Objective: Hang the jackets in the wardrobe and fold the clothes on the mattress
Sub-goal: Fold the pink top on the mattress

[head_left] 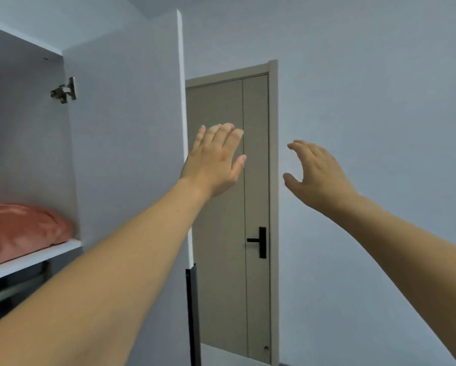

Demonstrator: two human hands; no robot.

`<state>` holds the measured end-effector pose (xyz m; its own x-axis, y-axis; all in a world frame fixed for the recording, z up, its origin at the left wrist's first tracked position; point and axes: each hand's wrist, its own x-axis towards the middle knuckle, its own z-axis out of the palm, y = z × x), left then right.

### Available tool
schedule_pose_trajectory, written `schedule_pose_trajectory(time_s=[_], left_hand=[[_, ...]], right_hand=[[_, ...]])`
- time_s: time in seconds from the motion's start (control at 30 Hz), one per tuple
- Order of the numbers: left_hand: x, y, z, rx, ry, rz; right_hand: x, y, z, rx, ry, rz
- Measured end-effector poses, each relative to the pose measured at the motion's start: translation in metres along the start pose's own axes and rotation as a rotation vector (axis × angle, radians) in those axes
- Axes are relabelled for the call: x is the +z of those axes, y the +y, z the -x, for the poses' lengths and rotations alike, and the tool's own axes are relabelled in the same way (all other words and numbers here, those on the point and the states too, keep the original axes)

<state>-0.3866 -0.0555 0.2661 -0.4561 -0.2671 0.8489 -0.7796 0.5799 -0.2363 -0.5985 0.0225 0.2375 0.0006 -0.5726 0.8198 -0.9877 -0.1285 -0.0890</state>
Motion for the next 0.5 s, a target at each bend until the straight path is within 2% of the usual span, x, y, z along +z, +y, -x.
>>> schedule_pose_trajectory(time_s=[0.2, 0.5], left_hand=[[0.08, 0.146, -0.037, 0.011, -0.075, 0.189], [0.243, 0.312, -0.093, 0.183, -0.226, 0.34]], right_hand=[[-0.024, 0.132, 0.062, 0.166, -0.067, 0.059], [-0.015, 0.334, 0.138, 0.458, -0.149, 0.164]])
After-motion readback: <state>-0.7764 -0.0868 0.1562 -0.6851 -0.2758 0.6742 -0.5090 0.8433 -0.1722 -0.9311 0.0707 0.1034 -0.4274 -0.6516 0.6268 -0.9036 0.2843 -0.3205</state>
